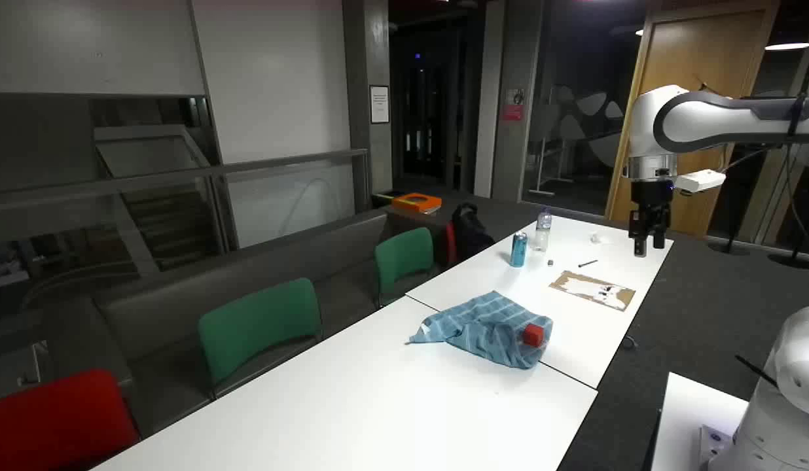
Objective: Unfold the cloth on the table
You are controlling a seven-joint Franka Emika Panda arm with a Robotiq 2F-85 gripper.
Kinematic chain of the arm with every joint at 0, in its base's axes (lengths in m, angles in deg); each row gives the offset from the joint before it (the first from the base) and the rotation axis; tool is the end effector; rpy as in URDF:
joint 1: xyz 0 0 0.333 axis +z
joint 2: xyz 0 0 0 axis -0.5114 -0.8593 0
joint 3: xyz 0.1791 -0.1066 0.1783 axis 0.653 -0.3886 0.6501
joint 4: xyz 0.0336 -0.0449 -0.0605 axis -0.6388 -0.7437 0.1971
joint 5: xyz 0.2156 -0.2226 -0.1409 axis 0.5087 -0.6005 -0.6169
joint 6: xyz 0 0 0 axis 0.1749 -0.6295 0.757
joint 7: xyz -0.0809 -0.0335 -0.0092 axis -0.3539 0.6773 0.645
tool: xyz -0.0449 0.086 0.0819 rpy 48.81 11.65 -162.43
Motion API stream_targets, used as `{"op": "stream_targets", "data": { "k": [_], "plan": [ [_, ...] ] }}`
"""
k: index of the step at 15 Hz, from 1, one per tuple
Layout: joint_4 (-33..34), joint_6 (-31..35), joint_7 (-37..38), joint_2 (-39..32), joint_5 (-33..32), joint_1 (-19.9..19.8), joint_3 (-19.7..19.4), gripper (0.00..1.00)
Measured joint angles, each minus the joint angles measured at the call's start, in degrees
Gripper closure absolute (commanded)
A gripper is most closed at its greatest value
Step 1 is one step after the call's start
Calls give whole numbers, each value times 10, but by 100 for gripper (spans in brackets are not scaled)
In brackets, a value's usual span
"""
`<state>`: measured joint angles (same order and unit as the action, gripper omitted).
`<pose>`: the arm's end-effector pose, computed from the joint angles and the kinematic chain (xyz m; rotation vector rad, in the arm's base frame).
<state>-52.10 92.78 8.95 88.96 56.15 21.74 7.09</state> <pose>0.2715 -0.0992 0.5182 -3.0489 0.4364 0.2800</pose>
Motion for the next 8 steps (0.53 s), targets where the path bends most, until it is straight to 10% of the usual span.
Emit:
{"op": "stream_targets", "data": {
  "k": [8],
  "plan": [
    [9,31,-19,-23,17,2,-18,0]
  ]
}}
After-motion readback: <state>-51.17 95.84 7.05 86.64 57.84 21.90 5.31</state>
